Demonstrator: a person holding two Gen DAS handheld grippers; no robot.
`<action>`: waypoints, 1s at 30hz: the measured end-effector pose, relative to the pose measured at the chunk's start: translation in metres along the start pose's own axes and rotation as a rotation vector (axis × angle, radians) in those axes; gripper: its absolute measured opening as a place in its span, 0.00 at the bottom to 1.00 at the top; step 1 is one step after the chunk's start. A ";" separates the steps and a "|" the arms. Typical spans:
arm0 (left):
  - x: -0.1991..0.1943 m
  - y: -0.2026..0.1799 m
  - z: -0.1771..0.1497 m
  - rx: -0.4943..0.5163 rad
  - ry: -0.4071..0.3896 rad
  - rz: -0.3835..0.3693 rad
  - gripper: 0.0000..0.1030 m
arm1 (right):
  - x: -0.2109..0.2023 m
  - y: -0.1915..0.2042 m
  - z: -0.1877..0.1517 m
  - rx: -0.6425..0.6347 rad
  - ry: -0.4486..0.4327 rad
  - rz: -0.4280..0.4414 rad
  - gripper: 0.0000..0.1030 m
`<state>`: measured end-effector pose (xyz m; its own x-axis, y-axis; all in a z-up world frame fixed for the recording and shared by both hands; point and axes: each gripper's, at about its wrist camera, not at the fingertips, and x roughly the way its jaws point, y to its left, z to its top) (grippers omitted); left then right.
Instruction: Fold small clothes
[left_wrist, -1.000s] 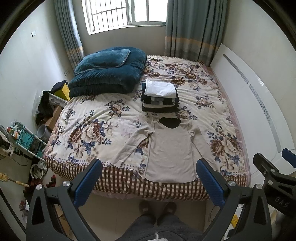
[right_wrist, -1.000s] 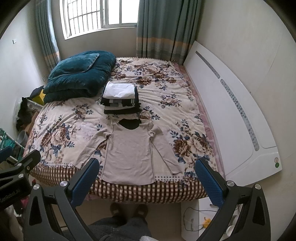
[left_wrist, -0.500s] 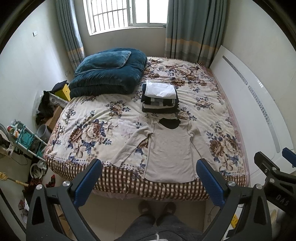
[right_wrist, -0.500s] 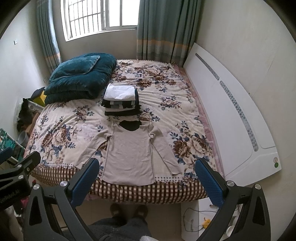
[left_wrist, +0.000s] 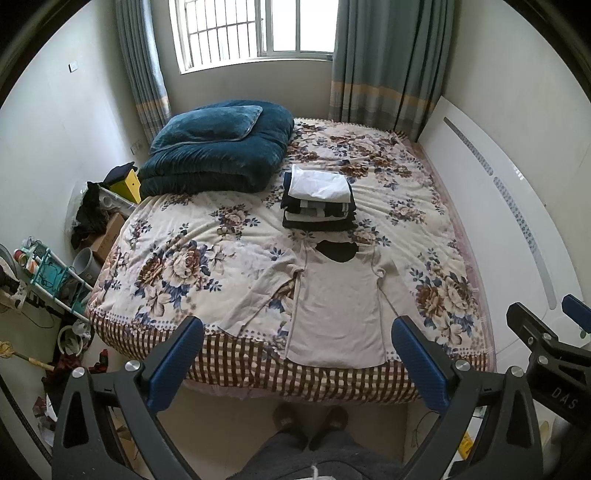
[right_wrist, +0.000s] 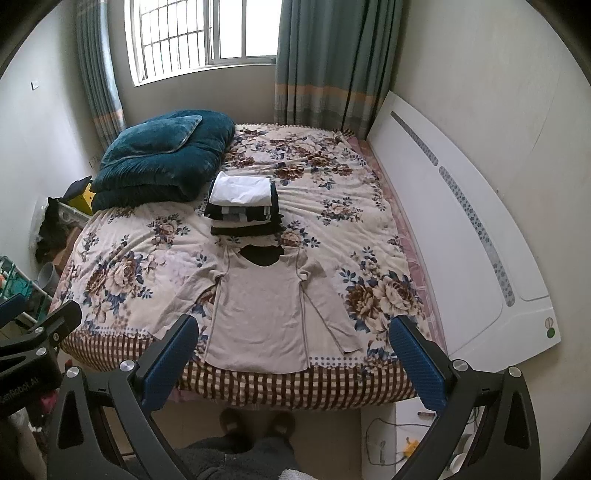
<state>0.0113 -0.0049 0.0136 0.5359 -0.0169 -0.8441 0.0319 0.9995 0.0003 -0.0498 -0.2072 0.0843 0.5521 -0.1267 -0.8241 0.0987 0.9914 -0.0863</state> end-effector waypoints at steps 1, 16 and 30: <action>0.000 0.000 0.001 0.000 0.000 0.000 1.00 | 0.000 0.000 -0.003 0.002 -0.002 0.001 1.00; -0.005 -0.007 0.003 -0.001 -0.008 -0.004 1.00 | -0.003 -0.001 -0.006 0.002 -0.012 0.001 1.00; -0.007 -0.012 0.010 -0.005 -0.014 -0.006 1.00 | 0.000 -0.003 0.001 0.002 -0.020 0.003 1.00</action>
<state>0.0155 -0.0167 0.0244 0.5477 -0.0229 -0.8363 0.0308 0.9995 -0.0072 -0.0494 -0.2099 0.0855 0.5690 -0.1242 -0.8129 0.0984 0.9917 -0.0826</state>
